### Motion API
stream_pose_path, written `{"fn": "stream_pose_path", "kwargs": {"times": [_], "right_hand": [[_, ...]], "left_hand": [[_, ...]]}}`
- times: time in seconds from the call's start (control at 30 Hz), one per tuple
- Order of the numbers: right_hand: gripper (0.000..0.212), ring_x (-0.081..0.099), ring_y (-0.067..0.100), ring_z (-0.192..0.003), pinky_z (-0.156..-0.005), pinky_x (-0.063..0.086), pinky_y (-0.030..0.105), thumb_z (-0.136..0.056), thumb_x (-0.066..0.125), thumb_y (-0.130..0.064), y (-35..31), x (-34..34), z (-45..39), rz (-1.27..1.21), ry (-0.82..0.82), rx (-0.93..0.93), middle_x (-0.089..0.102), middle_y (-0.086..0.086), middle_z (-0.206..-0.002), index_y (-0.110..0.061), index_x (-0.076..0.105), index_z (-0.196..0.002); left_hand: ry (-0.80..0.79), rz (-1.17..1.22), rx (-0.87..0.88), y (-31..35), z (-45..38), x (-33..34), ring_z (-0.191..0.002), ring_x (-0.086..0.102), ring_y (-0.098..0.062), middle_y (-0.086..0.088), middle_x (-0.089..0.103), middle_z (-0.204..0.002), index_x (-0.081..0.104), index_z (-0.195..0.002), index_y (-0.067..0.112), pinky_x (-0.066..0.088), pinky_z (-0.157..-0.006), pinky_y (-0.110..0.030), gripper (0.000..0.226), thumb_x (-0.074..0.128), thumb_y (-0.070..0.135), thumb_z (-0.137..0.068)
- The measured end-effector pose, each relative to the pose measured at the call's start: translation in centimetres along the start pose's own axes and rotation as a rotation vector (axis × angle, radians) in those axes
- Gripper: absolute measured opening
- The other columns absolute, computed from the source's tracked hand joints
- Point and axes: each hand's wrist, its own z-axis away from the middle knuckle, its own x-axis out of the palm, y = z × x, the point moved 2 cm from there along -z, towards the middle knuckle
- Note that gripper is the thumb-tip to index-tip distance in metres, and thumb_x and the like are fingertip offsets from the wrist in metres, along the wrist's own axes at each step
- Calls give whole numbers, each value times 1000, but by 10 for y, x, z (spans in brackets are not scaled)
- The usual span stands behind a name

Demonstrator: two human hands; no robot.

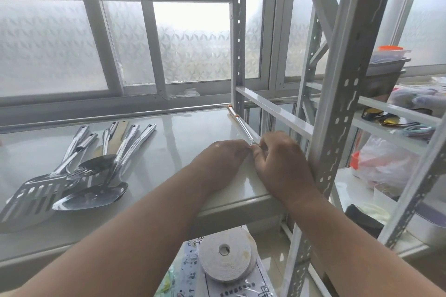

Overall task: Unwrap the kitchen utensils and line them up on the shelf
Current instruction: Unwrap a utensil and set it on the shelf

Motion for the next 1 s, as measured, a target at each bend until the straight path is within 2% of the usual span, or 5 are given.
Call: {"fn": "stream_pose_path", "kwargs": {"times": [0.43,0.67,0.83,0.9,1.0], "right_hand": [[19,54,27,-78,-70,48,37,-89,67,-20,-1,-1,0,6,43,-9,56,6,-82,-10,58,-76],[17,52,26,-78,-69,48,37,-88,66,-20,-2,-2,1,6,54,-11,55,5,-82,-10,57,-77],[18,55,24,-83,-70,47,32,-86,70,-25,-3,-4,4,-36,75,-17,56,3,-97,-11,62,-96],[20,57,22,-93,-74,51,34,-86,69,-22,-7,-9,5,-51,96,-88,56,1,-105,-12,63,-103],[25,57,24,-104,-77,56,42,-85,67,-16,-17,-14,9,-47,86,-243,57,2,-112,-12,63,-109]], "left_hand": [[8,-33,24,-1,-1,2,-108,68,-16,9,77,-120,73,-123,42,52,-99,-35,26,51,38,-111],[-11,-42,6,-1,-1,2,-112,67,-19,8,76,-123,72,-125,41,53,-103,-41,26,50,40,-111],[9,-108,-3,5,3,-2,-128,61,-21,5,68,-141,64,-140,35,47,-110,-39,32,48,38,-112],[36,-194,0,6,8,-7,-138,55,-20,9,59,-153,55,-149,35,46,-114,-42,39,48,41,-111],[70,-337,23,8,22,-23,-142,53,-19,11,53,-158,47,-156,33,49,-111,-45,47,51,43,-110]]}}
